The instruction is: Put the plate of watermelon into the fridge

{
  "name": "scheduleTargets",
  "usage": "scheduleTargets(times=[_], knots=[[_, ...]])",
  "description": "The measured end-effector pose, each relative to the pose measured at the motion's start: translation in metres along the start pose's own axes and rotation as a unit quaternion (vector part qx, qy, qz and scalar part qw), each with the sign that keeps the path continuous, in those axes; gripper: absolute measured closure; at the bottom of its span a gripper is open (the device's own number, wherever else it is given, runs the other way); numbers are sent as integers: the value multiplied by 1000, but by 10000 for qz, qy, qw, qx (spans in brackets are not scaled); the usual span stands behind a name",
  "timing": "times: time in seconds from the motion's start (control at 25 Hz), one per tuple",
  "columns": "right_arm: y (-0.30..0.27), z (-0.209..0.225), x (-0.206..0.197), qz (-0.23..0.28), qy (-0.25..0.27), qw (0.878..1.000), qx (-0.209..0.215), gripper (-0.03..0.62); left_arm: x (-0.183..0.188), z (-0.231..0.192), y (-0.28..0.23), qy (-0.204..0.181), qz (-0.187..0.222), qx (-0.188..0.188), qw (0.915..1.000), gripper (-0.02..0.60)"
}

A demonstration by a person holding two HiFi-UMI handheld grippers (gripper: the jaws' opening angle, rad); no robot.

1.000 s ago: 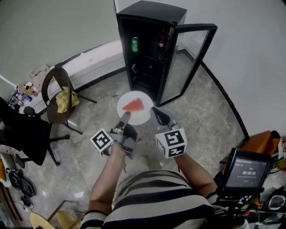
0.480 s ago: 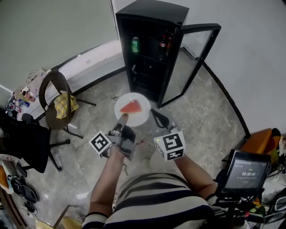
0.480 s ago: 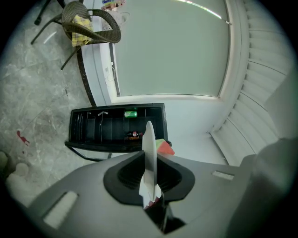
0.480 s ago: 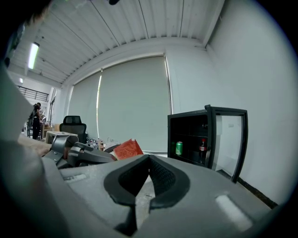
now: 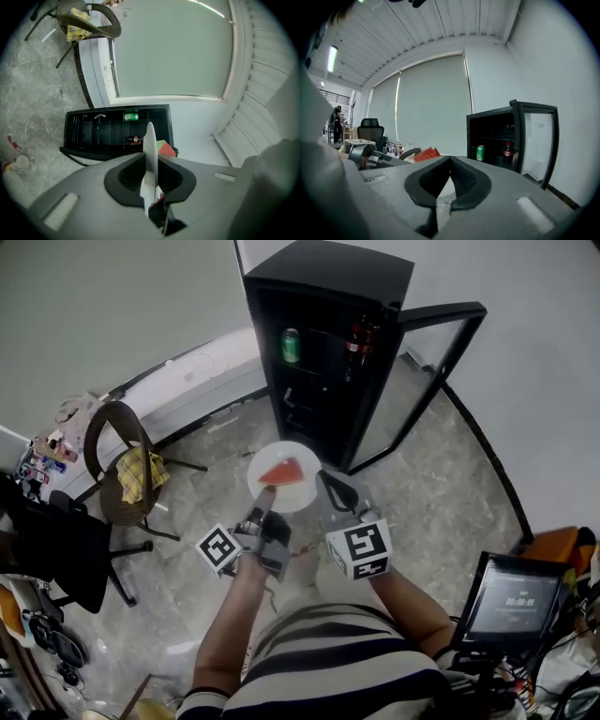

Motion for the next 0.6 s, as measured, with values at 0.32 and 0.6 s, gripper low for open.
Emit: scheduleTargets(times=[0.32,0.6], knots=[[-48,35,2,44,60,9999,109,594,14,-5,-62,-6,39,-145,9999,555],[-81,69,5,61,38,9999,141,594,32,-3,-107,-139,112,-68,9998,555]])
Point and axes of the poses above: the fingertips, and each gripper's own axes: y backward along the fingers, z to its right, x out of its top, the point moved 5 cm from there along y, backward along the fingers, and after that the axes turned 4 degrees about z, right-handed, at the moved point
